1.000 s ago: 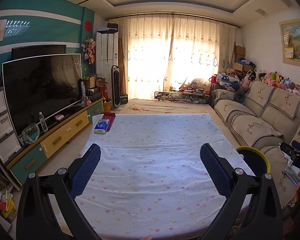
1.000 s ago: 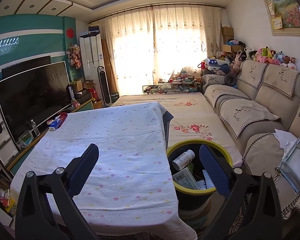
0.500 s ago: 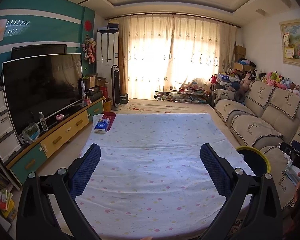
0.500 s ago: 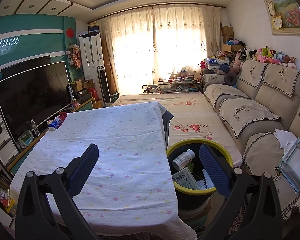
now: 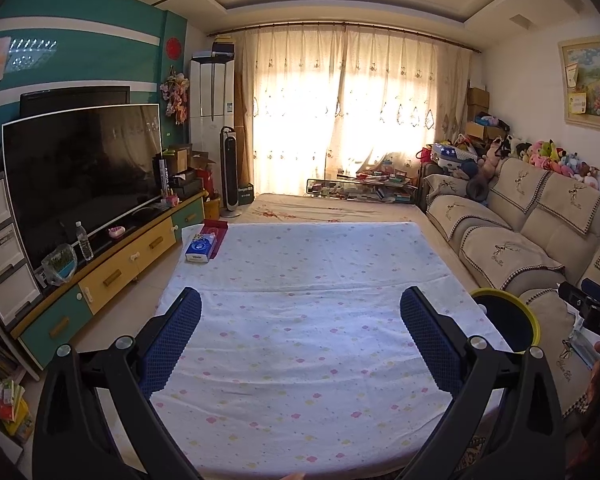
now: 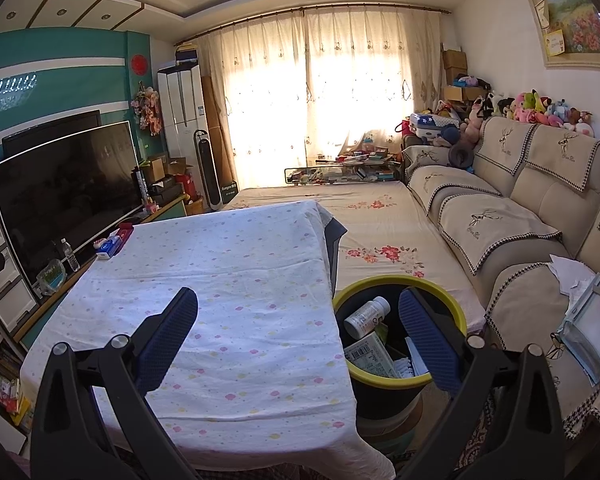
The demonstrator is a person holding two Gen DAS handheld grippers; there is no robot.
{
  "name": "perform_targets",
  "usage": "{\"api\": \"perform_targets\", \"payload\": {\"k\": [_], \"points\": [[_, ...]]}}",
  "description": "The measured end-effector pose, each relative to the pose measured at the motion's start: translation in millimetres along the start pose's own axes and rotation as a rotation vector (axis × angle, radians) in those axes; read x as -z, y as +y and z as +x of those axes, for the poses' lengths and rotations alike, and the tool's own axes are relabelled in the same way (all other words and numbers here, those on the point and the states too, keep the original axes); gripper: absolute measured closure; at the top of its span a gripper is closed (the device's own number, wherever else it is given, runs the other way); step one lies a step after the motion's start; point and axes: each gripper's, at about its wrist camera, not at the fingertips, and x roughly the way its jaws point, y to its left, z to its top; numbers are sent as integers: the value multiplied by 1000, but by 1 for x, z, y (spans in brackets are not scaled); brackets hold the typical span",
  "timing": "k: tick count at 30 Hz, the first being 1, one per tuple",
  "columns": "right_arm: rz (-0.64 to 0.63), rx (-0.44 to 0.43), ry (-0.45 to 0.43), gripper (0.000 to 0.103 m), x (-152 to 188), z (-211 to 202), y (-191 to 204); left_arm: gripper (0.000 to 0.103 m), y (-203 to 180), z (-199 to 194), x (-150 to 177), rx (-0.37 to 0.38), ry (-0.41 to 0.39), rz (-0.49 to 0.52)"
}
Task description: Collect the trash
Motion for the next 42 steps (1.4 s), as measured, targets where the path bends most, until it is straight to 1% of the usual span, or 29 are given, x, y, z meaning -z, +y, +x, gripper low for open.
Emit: {"api": "perform_targets", "payload": {"k": [38,42], "points": [[1,-2,8,7,4,5,-1,5,-1,4,3,2,11,-5],[0,-3,9,7,4,5,-1,5,-1,7,4,14,21,-10]]}}
